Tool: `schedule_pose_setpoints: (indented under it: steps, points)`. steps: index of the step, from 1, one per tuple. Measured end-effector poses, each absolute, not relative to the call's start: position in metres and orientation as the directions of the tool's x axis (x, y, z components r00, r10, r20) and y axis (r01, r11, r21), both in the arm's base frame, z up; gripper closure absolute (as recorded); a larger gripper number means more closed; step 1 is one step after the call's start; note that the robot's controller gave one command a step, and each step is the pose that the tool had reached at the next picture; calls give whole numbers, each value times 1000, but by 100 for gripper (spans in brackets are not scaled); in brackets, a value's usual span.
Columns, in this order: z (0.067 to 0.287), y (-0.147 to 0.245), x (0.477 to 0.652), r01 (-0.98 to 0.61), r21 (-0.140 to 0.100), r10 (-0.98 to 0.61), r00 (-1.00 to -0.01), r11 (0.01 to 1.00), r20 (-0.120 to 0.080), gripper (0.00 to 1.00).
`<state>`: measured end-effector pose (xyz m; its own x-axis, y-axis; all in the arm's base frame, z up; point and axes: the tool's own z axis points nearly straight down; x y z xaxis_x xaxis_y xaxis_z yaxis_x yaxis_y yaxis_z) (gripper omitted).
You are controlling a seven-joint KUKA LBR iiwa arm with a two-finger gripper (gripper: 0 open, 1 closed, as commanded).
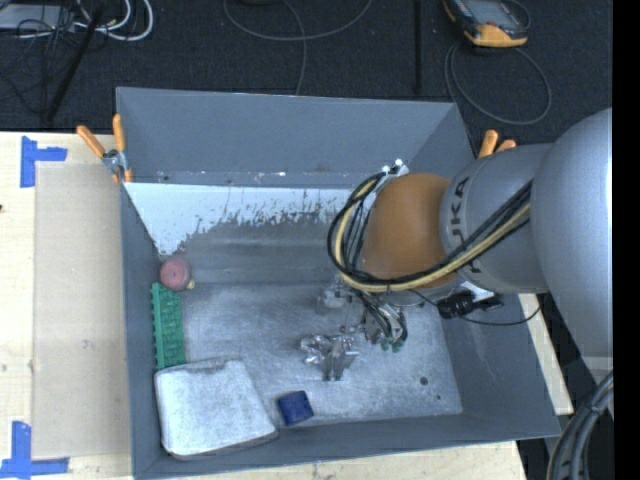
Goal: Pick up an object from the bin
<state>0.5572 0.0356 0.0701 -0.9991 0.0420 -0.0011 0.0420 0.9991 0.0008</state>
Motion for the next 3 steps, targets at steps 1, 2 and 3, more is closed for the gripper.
schedule_pose_setpoints:
  steps: [1,2,3]
  points:
    - [100,64,539,250,1,250,-968,968,1,0]
    - [99,41,549,-83,0,-83,-997,997,0,0]
    - [72,57,567,-149,-1,-149,-989,989,2,0]
